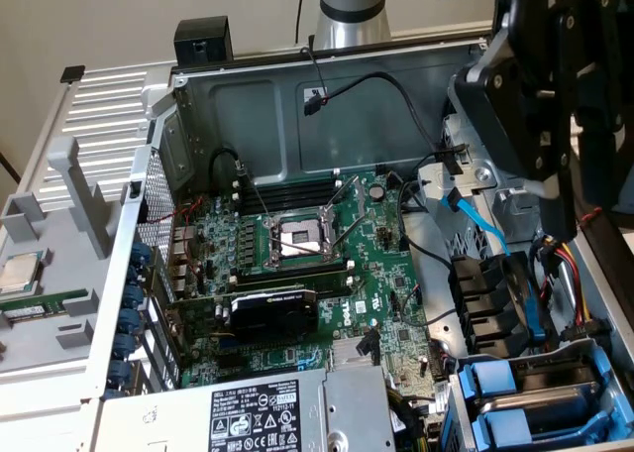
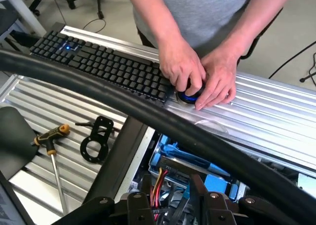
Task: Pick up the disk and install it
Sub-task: 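Insert the first disk wire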
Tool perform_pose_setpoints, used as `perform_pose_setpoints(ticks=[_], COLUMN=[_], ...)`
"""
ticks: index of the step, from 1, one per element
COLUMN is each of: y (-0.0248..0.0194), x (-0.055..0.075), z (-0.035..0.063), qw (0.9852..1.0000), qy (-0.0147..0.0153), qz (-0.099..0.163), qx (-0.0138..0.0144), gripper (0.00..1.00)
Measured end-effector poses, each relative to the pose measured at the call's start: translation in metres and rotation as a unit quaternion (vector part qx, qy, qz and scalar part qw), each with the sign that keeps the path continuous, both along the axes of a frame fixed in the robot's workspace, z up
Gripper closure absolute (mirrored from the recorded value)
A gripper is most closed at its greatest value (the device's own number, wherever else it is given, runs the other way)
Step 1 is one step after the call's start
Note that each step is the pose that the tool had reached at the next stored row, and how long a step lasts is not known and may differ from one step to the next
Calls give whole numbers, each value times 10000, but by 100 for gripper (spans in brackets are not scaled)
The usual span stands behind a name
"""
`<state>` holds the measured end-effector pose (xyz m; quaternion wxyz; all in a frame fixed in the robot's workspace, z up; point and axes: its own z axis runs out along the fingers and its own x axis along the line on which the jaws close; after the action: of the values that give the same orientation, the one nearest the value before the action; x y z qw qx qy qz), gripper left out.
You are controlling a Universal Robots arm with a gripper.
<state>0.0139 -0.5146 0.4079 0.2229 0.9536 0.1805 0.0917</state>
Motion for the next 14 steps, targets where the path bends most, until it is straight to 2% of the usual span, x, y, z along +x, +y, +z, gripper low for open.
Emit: perform_pose_setpoints(ticks=[5,12,14], y=[-2,-2,-42], x=[-74,-134,-141], z=[59,70,70], qw=[9999,9989,9988], qy=[-1,0,-2], qz=[117,470,492], qx=[6,6,7], gripper=[57,57,57])
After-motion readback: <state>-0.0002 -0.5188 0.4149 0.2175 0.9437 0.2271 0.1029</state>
